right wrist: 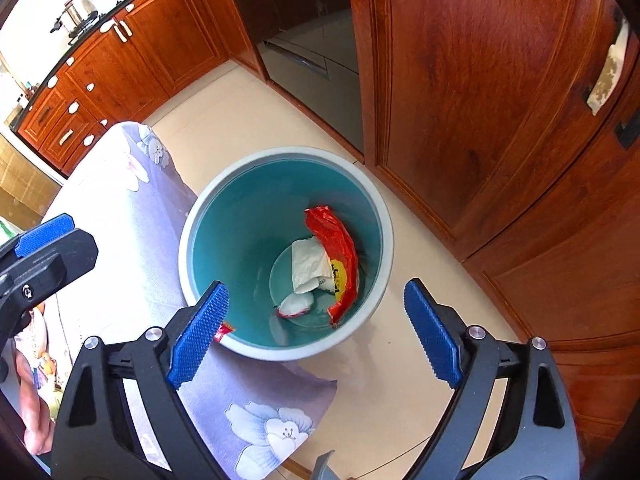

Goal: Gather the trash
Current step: 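Move both tools back over the table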

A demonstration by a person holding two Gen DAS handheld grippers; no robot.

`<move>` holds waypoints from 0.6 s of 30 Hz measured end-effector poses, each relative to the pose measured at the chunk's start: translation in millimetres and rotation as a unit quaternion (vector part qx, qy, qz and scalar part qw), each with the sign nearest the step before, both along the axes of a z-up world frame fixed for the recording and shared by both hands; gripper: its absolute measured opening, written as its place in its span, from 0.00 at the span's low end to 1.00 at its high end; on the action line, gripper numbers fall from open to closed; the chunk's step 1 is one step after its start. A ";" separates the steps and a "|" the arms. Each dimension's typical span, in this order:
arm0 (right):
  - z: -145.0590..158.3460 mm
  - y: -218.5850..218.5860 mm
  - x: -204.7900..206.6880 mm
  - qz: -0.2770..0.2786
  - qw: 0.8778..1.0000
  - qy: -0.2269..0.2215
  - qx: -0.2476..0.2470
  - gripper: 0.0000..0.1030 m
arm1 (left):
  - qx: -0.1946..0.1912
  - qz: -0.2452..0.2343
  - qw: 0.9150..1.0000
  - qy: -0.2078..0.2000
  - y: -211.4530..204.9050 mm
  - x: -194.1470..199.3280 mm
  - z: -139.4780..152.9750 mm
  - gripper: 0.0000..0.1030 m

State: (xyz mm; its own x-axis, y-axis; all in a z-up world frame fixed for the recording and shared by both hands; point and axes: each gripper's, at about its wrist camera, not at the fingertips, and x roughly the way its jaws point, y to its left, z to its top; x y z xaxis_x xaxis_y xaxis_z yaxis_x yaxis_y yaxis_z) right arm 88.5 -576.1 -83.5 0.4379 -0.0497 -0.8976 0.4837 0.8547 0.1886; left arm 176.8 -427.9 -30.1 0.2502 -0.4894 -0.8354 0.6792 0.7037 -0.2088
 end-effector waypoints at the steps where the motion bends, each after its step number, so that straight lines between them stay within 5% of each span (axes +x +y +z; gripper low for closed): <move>1: 2.4 1.8 -1.8 0.001 1.000 -0.001 0.001 0.83 | 0.000 0.000 1.000 0.000 3.1 -1.7 2.0 0.96; 18: 43.2 71.3 -23.5 0.046 0.998 -0.036 -0.007 0.87 | 0.015 0.036 0.999 -0.032 92.7 -39.3 33.8 0.96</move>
